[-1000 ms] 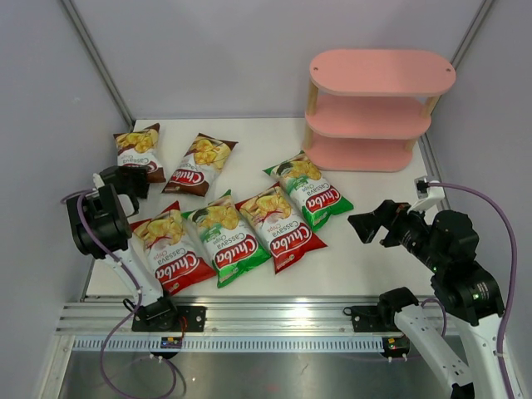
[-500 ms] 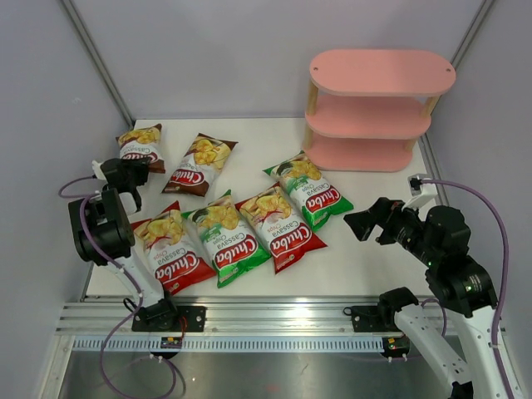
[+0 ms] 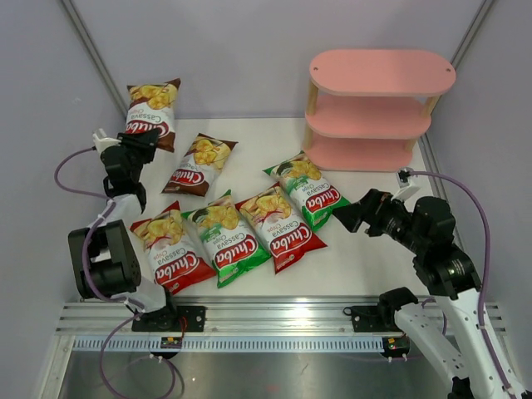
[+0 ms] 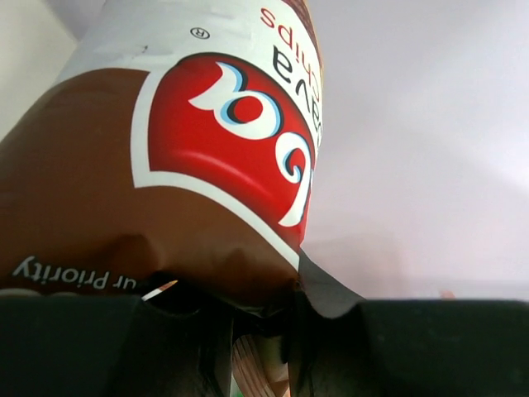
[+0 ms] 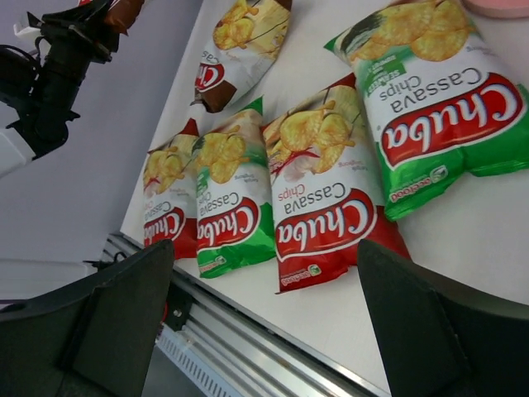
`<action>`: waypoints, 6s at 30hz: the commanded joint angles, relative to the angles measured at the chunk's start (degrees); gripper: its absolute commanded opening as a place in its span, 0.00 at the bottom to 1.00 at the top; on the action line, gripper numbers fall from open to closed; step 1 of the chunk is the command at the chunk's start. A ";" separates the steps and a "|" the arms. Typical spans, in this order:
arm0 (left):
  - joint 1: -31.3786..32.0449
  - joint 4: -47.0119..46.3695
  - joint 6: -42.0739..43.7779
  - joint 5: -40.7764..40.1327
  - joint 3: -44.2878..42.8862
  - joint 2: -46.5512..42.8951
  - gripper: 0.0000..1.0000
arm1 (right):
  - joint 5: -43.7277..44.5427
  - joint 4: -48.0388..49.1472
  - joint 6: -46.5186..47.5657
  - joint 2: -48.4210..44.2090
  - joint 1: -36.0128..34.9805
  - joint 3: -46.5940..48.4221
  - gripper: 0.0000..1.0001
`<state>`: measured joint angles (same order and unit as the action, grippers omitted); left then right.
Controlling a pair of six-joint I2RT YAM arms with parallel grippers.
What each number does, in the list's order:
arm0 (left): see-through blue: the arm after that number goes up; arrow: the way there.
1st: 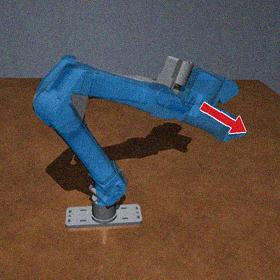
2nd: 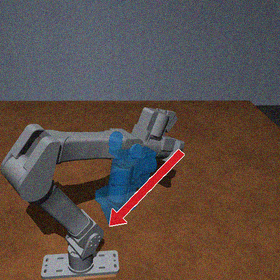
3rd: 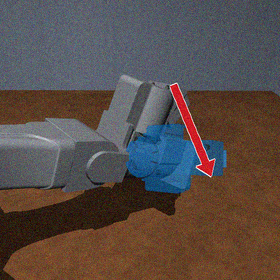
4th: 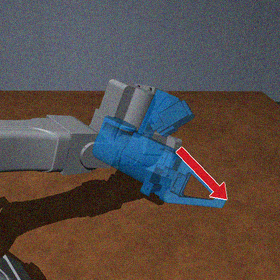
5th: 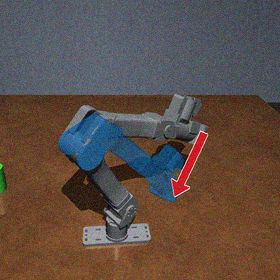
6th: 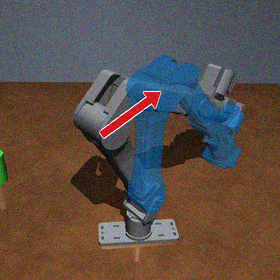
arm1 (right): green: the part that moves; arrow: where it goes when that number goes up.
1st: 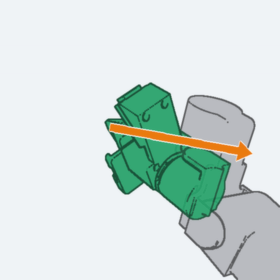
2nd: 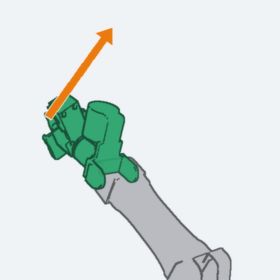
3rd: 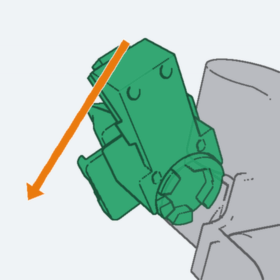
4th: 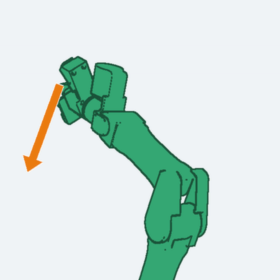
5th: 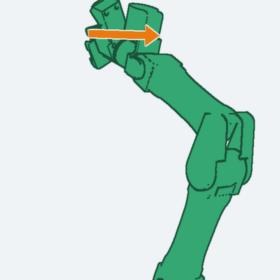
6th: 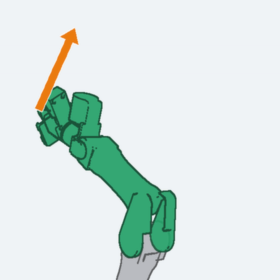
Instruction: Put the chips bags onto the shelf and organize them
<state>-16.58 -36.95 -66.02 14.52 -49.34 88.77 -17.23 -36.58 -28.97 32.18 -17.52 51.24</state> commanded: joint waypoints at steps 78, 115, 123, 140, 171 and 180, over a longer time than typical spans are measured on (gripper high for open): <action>59.73 44.75 49.23 -0.19 -2.59 -50.10 0.99 | -11.14 38.61 10.07 19.76 -15.27 11.94 0.22; 53.84 0.74 17.59 41.91 -9.20 -28.48 0.38 | -42.71 36.84 15.60 18.18 -14.74 14.59 0.29; 53.84 8.03 20.05 30.06 -9.72 -30.15 0.10 | -27.08 30.78 17.02 13.52 -14.82 12.65 0.99; 53.84 0.05 1.52 1.14 -8.76 -26.90 0.04 | 4.05 38.65 -14.17 -5.37 -14.82 -4.74 0.99; 62.98 -9.55 0.09 -0.58 -10.42 -15.84 0.00 | 5.19 63.83 -18.84 8.33 -14.74 -5.02 0.99; 62.63 -14.29 -1.75 4.64 -8.23 -13.36 0.16 | 10.19 59.60 -14.80 9.65 -14.74 -4.83 0.51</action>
<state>44.62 -50.19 -69.08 10.39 -58.48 75.24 -10.94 22.28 -46.57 40.91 -32.18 45.04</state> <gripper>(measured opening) 0.408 0.571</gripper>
